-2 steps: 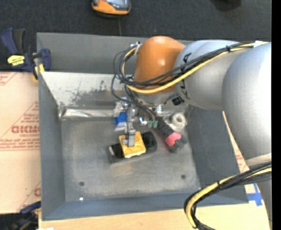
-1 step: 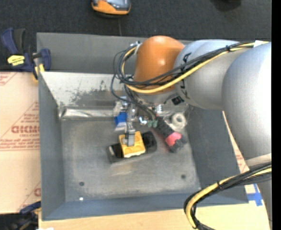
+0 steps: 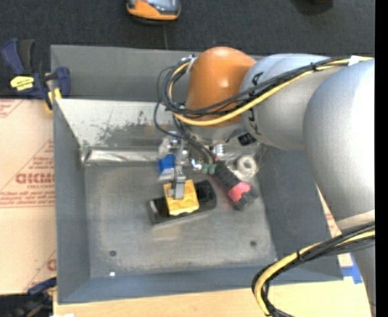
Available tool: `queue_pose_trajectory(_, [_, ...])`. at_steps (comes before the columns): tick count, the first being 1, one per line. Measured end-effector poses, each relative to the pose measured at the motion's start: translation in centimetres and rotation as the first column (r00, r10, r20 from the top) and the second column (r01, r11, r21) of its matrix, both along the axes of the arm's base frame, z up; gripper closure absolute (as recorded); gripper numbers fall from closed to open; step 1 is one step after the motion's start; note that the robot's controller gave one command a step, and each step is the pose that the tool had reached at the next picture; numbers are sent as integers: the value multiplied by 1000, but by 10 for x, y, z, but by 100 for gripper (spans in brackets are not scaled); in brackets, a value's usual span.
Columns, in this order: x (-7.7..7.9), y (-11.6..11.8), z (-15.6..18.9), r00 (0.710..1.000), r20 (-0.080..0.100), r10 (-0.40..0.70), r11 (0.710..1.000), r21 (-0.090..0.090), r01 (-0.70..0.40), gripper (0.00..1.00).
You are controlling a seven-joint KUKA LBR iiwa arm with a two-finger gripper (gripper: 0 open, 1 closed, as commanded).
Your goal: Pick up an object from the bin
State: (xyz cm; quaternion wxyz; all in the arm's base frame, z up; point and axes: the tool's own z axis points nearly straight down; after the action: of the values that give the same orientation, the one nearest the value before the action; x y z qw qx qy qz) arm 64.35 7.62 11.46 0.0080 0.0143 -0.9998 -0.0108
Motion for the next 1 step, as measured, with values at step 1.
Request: queue_pose_trajectory(1, [1, 1, 0, 1000, 5, 12, 1000, 2, -12, 0])
